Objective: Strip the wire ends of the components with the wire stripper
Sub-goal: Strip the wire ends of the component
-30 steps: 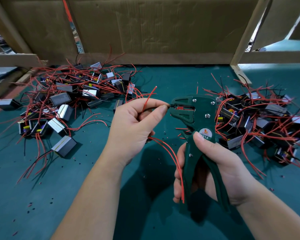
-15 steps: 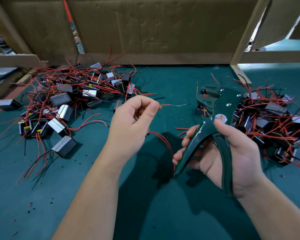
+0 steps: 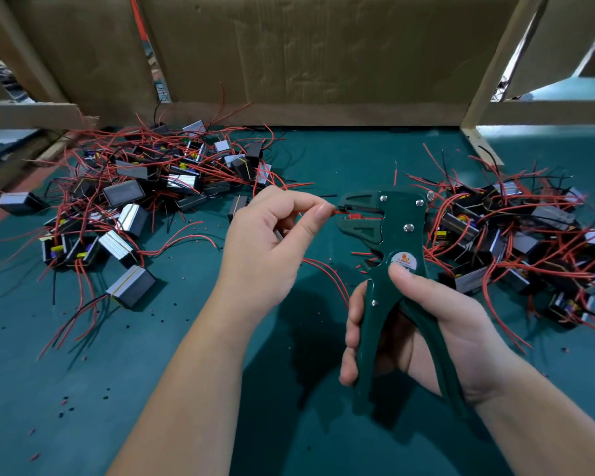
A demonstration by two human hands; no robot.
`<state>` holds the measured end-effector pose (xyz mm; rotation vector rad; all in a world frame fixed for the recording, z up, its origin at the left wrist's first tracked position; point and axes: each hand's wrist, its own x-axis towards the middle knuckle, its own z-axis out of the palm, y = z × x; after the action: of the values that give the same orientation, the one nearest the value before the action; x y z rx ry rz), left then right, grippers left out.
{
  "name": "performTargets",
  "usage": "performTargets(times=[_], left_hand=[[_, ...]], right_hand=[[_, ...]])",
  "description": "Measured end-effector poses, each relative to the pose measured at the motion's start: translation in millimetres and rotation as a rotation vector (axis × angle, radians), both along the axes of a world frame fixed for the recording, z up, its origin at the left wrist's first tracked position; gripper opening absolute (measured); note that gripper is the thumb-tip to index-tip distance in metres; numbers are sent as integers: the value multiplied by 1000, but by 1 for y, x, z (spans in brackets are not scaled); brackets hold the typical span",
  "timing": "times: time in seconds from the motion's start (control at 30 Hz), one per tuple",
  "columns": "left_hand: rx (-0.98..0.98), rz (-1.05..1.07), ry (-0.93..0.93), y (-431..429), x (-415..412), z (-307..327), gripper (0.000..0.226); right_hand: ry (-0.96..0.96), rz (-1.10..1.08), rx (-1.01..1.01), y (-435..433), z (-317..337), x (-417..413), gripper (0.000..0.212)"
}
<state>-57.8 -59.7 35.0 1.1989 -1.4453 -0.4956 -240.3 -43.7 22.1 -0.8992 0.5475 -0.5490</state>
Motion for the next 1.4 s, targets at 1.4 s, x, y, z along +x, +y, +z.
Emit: performTargets(times=[1.4], left_hand=[[351, -95, 448, -4, -12, -10, 41]], right_hand=[[-57, -106, 128, -1, -4, 13, 63]])
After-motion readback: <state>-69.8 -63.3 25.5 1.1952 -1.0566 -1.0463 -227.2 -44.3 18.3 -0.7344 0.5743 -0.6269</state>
